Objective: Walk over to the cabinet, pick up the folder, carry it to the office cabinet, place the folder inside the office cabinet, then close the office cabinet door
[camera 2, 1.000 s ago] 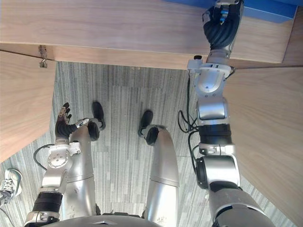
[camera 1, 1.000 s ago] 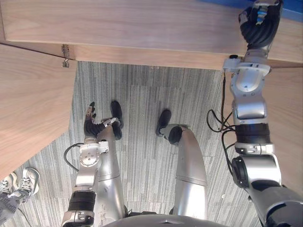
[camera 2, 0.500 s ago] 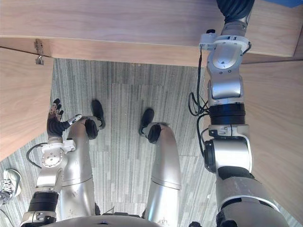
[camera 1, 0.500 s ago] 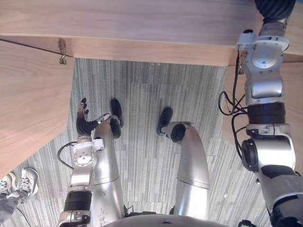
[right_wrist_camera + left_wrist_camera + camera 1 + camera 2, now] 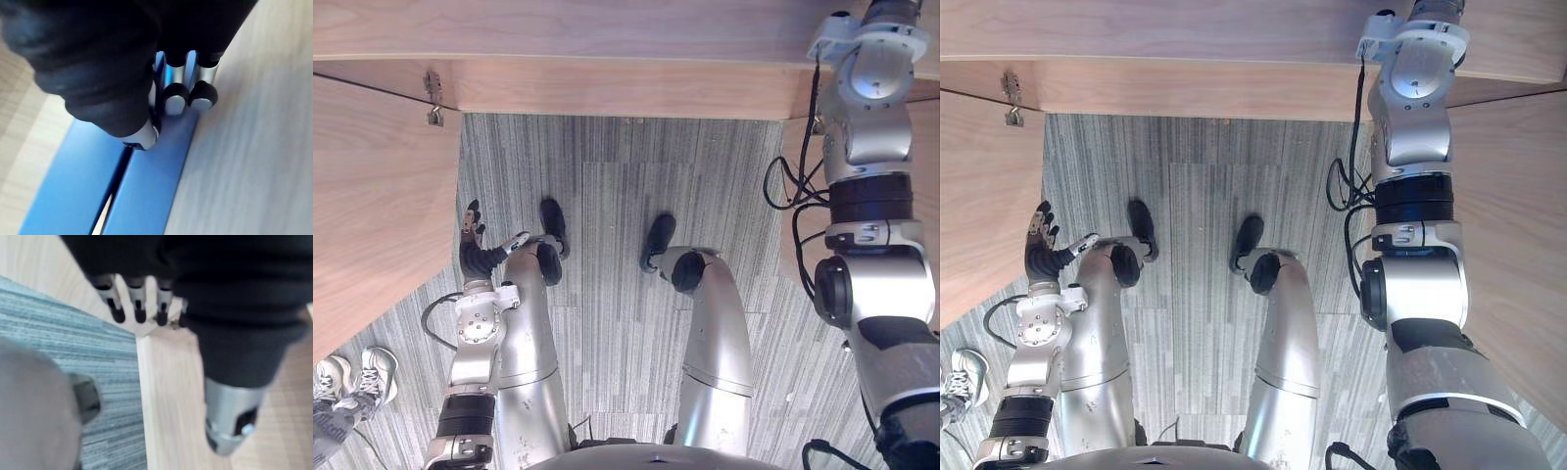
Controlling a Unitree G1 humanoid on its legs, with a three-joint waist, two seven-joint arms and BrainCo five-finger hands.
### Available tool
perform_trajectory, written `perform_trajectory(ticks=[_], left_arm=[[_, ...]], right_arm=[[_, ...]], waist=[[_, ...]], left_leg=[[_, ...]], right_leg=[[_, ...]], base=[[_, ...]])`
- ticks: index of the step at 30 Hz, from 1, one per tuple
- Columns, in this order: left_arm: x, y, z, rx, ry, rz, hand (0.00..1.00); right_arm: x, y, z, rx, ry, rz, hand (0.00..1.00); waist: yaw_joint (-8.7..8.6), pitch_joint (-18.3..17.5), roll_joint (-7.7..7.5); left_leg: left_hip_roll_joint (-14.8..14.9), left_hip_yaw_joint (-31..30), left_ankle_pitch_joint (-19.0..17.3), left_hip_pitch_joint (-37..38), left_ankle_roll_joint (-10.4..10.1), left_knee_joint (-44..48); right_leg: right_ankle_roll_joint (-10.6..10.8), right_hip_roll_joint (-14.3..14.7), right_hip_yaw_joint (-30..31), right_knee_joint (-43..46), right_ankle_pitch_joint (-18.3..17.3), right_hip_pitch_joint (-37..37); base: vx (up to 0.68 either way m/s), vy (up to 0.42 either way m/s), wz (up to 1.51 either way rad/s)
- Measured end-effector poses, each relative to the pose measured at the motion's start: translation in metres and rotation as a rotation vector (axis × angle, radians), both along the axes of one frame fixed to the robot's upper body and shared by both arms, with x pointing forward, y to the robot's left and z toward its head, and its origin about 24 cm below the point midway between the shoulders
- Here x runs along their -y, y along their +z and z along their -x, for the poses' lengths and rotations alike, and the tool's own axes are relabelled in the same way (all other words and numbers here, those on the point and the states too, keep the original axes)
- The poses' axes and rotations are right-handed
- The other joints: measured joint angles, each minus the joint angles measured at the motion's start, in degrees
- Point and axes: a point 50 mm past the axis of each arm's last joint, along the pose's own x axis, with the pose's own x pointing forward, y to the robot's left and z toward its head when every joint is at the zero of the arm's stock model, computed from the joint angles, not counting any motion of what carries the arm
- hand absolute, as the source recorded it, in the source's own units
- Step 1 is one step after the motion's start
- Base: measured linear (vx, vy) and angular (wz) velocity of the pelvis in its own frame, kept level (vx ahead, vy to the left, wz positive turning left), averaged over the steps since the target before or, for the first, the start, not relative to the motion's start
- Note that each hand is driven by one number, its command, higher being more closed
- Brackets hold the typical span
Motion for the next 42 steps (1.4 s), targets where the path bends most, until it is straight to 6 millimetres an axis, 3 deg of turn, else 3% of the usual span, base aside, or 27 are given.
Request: perform_trajectory(ticks=[8, 15, 18, 19, 22, 26, 29, 33, 38, 39, 40, 42], left_arm=[[0.001, 0.001, -0.002, 0.001, 0.015, 0.024, 0.0], [0.003, 0.002, -0.004, 0.001, 0.015, 0.037, 0.0], [0.008, 0.0, -0.006, -0.011, 0.009, 0.054, 0.0], [0.012, -0.005, -0.008, -0.035, -0.004, 0.055, 0.0], [0.017, -0.008, -0.01, -0.057, -0.014, 0.051, 0.0], [0.02, -0.014, -0.01, -0.089, -0.022, 0.045, 0.0], [0.028, -0.024, -0.008, -0.137, -0.035, 0.043, 0.0], [0.038, -0.049, 0.007, -0.231, -0.058, 0.07, 0.0], [0.038, -0.073, 0.026, -0.331, -0.055, 0.078, 0.0], [0.037, -0.083, 0.033, -0.376, -0.051, 0.079, 0.0], [0.038, -0.098, 0.045, -0.446, -0.053, 0.078, 0.0], [0.041, -0.107, 0.051, -0.488, -0.058, 0.079, 0.0]], right_arm=[[0.025, -0.001, 0.014, 0.091, -0.017, -0.264, 1.0], [0.016, -0.012, 0.035, 0.178, 0.014, -0.26, 1.0], [0.009, -0.027, 0.047, 0.206, -0.006, -0.221, 1.0], [0.002, -0.044, 0.052, 0.193, -0.016, -0.196, 1.0], [-0.007, -0.068, 0.059, 0.164, -0.032, -0.164, 1.0], [-0.037, -0.126, 0.074, 0.034, 0.022, -0.101, 1.0], [-0.061, -0.165, 0.09, -0.088, 0.091, -0.029, 1.0], [-0.093, -0.211, 0.115, -0.245, 0.223, 0.064, 1.0], [-0.111, -0.257, 0.135, -0.451, 0.326, 0.142, 1.0], [-0.116, -0.277, 0.139, -0.54, 0.36, 0.154, 1.0], [-0.12, -0.309, 0.143, -0.692, 0.388, 0.203, 1.0], [-0.12, -0.331, 0.147, -0.793, 0.398, 0.215, 1.0]], waist=[[1.1, -0.01, 0.01], [1.42, -0.12, 0.2], [1.36, -0.13, 0.2], [1.27, -0.15, 0.17], [0.97, -0.29, 0.16], [-0.12, -0.67, 0.1], [-0.92, -2.99, 0.13], [-2.28, -6.01, 0.0], [-2.97, -7.56, -0.23], [-3.02, -7.95, -0.55], [-3.07, -9.95, -0.74], [-3.19, -10.95, -0.84]], left_leg=[[0.53, -0.1, 0.41, -0.11, 0.09, 0.24], [1.03, -1.34, -0.77, 0.15, -0.13, 2.71], [1.23, -1.48, -1.24, 1.46, -0.03, 3.27], [1.32, -1.46, -1.42, 3.08, -0.1, 3.13], [1.52, -1.37, -1.7, 5.37, -0.22, 2.47], [2.33, -0.65, -1.85, 12.38, -0.51, -0.82], [2.81, 0.52, -2.34, 18.39, -0.84, -4.93], [3.4, 2.83, -2.15, 30.13, -0.99, -11.55], [2.68, 5.63, -2.26, 42.04, -1.06, -18.18], [2.49, 6.76, -2.23, 46.03, -1.05, -20.31], [2.12, 8.18, -2.22, 50.02, -1.04, -23.18], [1.58, 8.84, -1.94, 52.98, -1.04, -25.39]], right_leg=[[-0.49, 0.26, -0.3, 0.11, 0.18, 0.02], [-0.89, 0.64, -0.68, 1.71, -0.63, 1.24], [-0.58, 0.87, -0.67, 2.06, -1.23, 2.62], [-0.45, 1.06, -0.64, 1.91, -1.43, 4.2], [-0.46, 1.43, -0.66, 1.1, -1.47, 6.42], [-0.77, 2.7, -1.09, -3.08, -0.88, 13.31], [-0.31, 3.63, -1.57, -8.37, 0.21, 19.27], [0.4, 5.51, -1.58, -17.93, 2.68, 31.18], [1.78, 6.08, -0.9, -26.36, 4.29, 42.74], [2.05, 6.34, -0.48, -29.05, 5.08, 46.41], [2.49, 6.53, -0.27, -32.65, 5.99, 50.1], [2.82, 6.53, -0.18, -35.24, 6.59, 53.04]], base=[[0.0, 0.0, 0.0], [0.01, 0.01, -0.03], [0.0, 0.0, 0.0], [0.0, 0.0, 0.0], [0.0, -0.003, -0.02], [0.0, -0.015, -0.09], [0.06, 0.001, -0.12], [0.1, 0.036, -0.12], [0.13, 0.062, -0.04], [0.18, 0.085, -0.15], [0.13, 0.058, -0.16], [0.16, 0.056, -0.07]])
